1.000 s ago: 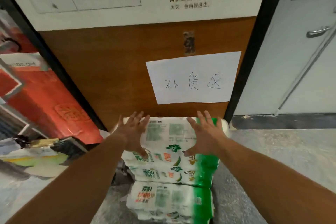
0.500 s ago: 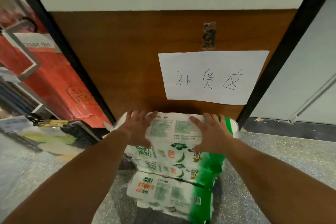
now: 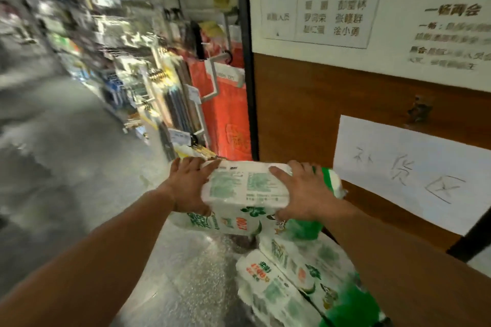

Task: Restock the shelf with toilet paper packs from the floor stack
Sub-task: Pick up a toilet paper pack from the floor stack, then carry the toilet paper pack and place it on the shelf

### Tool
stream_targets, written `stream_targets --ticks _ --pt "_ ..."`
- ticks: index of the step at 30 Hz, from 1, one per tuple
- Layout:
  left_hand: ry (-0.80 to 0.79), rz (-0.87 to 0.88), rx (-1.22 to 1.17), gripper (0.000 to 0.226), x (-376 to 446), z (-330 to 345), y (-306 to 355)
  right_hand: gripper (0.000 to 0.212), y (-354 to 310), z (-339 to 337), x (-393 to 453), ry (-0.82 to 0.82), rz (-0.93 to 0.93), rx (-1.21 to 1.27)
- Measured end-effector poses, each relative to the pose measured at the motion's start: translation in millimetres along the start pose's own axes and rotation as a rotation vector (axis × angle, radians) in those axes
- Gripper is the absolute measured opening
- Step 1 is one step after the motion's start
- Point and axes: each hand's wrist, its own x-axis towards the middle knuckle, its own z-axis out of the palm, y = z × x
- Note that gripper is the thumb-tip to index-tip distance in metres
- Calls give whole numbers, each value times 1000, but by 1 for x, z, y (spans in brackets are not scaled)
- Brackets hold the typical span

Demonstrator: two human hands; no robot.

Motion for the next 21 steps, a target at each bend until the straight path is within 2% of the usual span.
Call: stream_targets --ticks 5,12,21 --pt "29 -260 -31 133 -111 -15 -82 118 -106 -29 45 17 -258 -23" --pt "75 -606 -49 132 -284 -21 -180 116 -292 -59 74 21 -593 -29" --pt "115 -904 -24 128 -462 -32 -301 115 -529 -83 98 96 -888 -37"
